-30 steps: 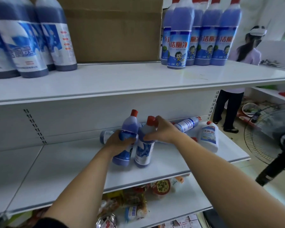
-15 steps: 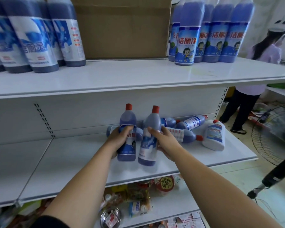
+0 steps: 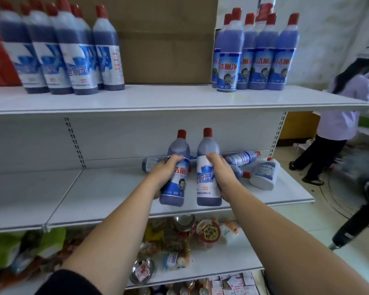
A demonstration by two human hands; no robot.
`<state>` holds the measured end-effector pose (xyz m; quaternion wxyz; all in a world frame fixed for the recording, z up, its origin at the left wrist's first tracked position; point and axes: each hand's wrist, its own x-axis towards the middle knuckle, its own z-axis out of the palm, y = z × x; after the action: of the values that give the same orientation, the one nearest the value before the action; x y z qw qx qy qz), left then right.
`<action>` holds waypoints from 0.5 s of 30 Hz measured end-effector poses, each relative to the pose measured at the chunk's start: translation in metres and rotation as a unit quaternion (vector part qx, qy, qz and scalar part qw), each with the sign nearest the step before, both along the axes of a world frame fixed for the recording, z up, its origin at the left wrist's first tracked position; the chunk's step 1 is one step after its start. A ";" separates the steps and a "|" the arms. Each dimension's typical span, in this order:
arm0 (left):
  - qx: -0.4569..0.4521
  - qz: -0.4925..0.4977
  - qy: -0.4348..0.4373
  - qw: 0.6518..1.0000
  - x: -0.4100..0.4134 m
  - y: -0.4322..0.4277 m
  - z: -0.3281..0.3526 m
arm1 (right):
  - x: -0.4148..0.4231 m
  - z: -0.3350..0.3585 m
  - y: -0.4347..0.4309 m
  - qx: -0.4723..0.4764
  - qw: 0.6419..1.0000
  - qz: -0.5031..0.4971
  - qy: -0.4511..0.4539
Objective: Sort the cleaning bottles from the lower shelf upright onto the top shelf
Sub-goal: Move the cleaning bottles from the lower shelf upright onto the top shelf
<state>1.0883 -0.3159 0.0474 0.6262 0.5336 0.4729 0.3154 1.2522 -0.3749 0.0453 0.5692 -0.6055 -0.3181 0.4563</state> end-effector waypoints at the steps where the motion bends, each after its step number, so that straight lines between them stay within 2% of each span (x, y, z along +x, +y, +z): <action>1: 0.005 -0.004 0.003 1.000 0.001 -0.009 0.003 | 0.002 0.004 -0.009 0.009 1.000 0.000 0.006; 8: 0.043 -0.044 -0.005 0.998 0.022 -0.074 0.038 | 0.018 0.038 -0.068 0.070 0.997 0.016 0.008; 15: 0.093 -0.081 -0.089 0.988 0.039 -0.118 0.090 | 0.030 0.092 -0.104 0.150 0.988 0.019 0.015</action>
<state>1.1276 -0.4336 0.1370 0.6369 0.5959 0.3389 0.3526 1.2819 -0.4791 0.1372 0.6499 -0.5000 -0.3856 0.4231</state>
